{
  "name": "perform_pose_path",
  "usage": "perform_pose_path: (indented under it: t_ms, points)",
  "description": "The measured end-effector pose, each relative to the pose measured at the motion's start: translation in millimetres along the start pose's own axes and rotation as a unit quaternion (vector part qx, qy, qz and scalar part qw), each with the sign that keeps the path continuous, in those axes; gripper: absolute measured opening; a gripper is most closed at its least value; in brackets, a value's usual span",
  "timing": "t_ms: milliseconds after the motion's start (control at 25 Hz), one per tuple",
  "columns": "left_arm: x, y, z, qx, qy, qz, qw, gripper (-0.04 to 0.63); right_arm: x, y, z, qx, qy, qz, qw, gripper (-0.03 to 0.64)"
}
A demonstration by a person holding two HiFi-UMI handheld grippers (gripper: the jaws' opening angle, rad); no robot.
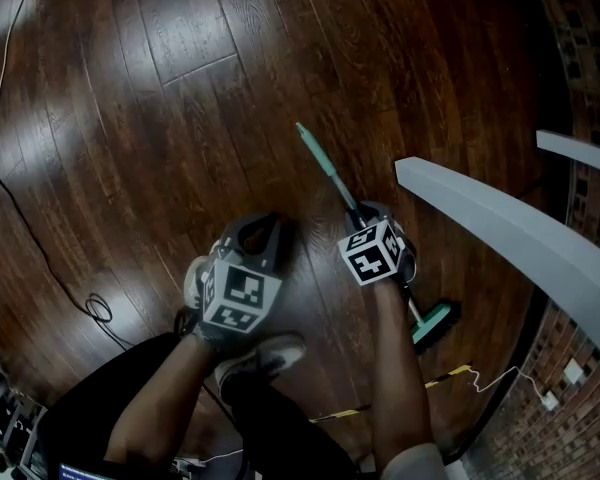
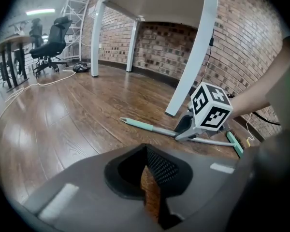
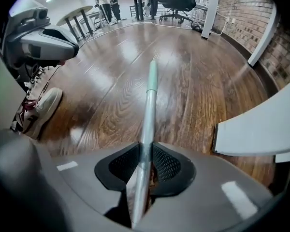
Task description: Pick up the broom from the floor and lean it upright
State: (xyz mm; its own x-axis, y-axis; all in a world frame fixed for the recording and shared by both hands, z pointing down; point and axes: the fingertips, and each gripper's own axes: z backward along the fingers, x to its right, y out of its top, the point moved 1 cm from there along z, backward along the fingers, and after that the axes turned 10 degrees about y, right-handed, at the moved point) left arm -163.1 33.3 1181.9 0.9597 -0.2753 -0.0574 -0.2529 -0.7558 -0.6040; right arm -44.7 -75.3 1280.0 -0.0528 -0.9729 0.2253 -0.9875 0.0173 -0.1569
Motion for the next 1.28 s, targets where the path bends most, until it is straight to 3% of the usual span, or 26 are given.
perform_pose_path:
  t_ms: [320, 680, 920, 1080, 1280]
  points:
    - [-4, 24, 21, 0.014, -0.002, 0.002, 0.9999, 0.002, -19, -1, 30, 0.020, -0.026, -0.022, 0.999, 0.086]
    - [9, 79, 112, 0.026, 0.007, 0.028, 0.9992, 0.002, -60, -14, 150, 0.041, -0.074, -0.014, 0.996, 0.084]
    - [22, 129, 173, 0.053, 0.005, -0.029, 0.9982, 0.002, -88, -24, 223, 0.048, -0.084, -0.014, 0.995, 0.086]
    - [24, 170, 205, 0.075, 0.012, -0.039, 0.9964, 0.002, -102, -28, 269, 0.058, -0.085, -0.009, 0.995, 0.087]
    - [40, 204, 238, 0.084, 0.006, -0.052, 0.9951, 0.002, -111, -47, 329, 0.082, -0.113, -0.046, 0.989, 0.089]
